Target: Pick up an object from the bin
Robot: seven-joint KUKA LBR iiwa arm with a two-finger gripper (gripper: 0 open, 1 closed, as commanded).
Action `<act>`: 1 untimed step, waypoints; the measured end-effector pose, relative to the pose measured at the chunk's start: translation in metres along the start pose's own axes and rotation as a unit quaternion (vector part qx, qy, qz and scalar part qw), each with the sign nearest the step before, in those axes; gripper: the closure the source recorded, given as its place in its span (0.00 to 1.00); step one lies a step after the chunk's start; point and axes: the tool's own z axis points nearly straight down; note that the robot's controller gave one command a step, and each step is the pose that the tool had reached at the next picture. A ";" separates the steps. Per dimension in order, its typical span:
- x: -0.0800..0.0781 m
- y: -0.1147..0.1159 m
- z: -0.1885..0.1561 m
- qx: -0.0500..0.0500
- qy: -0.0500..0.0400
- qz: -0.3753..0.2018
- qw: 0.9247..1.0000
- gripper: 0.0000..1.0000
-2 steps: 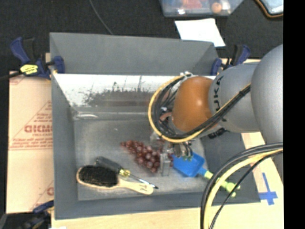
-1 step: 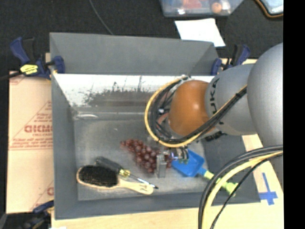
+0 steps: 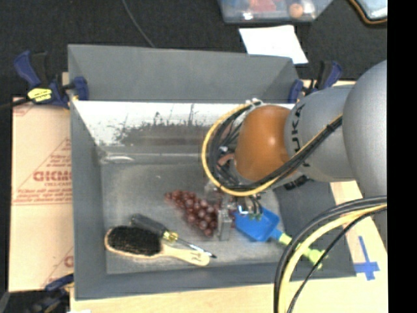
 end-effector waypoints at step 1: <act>0.003 0.006 0.000 0.000 -0.004 0.002 1.000 0.00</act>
Offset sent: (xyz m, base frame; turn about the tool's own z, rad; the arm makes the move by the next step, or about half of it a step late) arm -0.0010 0.0015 0.0001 0.0016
